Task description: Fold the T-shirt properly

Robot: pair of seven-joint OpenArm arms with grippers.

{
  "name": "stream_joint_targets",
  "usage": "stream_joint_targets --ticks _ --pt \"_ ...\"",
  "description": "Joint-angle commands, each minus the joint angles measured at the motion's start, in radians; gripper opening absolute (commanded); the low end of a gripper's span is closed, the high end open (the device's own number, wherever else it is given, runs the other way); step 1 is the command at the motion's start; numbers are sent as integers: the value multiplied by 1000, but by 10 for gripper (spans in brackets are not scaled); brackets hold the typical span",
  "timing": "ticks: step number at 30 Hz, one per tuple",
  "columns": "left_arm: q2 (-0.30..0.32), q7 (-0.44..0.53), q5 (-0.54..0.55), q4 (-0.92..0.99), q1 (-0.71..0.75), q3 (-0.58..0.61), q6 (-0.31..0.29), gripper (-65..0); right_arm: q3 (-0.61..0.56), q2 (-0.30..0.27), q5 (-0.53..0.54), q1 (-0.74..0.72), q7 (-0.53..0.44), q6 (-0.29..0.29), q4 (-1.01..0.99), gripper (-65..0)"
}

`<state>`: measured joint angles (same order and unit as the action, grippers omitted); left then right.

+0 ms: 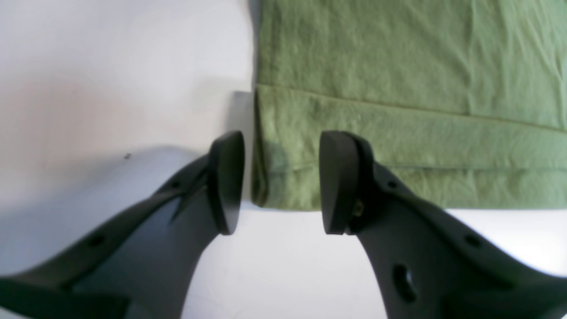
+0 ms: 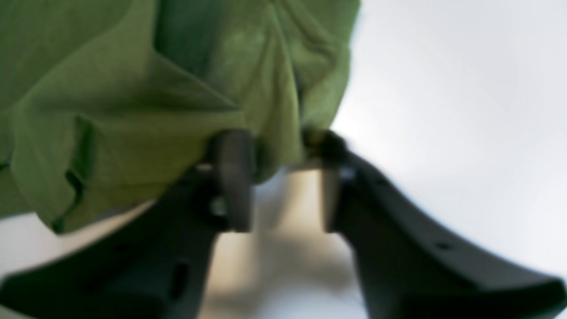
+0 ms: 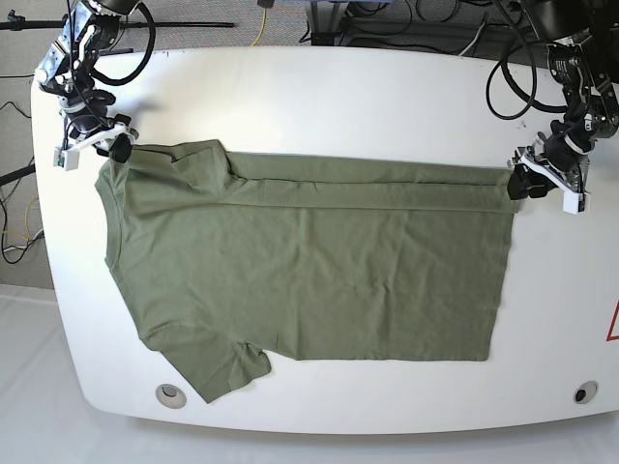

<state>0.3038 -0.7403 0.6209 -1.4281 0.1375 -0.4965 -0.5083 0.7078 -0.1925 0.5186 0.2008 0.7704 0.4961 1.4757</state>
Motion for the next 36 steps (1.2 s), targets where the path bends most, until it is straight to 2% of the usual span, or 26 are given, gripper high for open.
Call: stream_joint_targets --ticks 1,3,15,24,27,29,31,36 --pt "20 21 14 -13 -12 -7 -2 -402 -3 -12 -2 -13 -2 10 5 -581" --pt "19 21 15 -14 -11 -7 0 -402 -2 -12 -2 -15 -1 8 1 -650" --pt "19 26 16 -13 -10 -5 9 -399 29 -20 53 -4 10 17 9 -650" --pt "18 34 15 -10 -10 -2 5 -401 26 -12 38 -11 15 11 12 -650" --pt "17 34 13 -10 -11 -2 4 -402 27 -13 34 -11 15 13 12 -578" --pt "16 35 11 -14 -12 -2 8 -396 28 -14 27 -15 10 13 13 -456" --pt "14 35 9 -14 -13 -1 8 -395 28 -14 27 -14 7 14 13 -431" --pt "15 36 10 -5 -15 -2 9 -395 33 -13 24 -14 7 12 15 -451"
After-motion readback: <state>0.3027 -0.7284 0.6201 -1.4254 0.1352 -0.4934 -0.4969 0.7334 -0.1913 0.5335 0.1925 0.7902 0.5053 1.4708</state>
